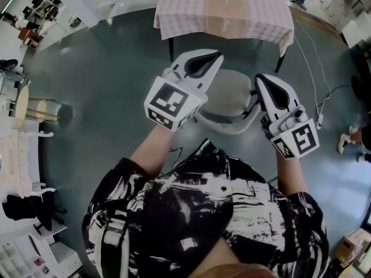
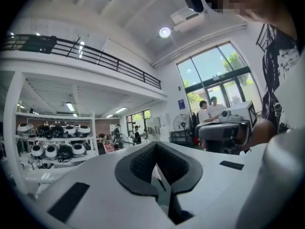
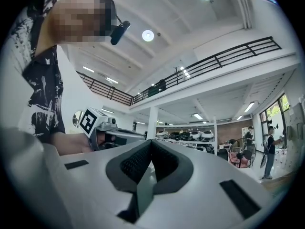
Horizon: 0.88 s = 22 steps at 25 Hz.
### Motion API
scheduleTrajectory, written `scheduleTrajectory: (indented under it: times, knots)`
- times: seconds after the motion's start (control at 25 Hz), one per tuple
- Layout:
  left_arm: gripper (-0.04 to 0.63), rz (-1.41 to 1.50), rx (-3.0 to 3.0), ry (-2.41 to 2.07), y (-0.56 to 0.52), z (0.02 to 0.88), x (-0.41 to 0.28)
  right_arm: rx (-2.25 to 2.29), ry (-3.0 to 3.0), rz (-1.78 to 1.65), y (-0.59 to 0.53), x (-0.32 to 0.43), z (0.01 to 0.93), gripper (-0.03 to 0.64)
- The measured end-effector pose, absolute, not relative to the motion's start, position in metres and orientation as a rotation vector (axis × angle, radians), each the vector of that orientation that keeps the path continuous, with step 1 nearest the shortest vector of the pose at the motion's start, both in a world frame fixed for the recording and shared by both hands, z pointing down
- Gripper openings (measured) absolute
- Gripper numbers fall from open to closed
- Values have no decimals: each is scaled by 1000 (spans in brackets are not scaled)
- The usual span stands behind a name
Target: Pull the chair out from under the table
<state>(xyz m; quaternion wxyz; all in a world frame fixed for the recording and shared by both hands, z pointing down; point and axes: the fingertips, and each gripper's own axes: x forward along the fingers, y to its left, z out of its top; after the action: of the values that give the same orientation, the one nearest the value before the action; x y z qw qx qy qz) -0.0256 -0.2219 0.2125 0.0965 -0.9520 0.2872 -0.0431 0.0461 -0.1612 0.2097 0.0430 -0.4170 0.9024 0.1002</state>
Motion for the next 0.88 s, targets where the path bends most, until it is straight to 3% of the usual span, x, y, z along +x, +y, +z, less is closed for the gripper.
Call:
scheduleTrajectory:
  times: [0.88]
  knots:
    - [0,-127,-2881,820,-204,222,-22,-1342,2742,266,-160,52,216,-2]
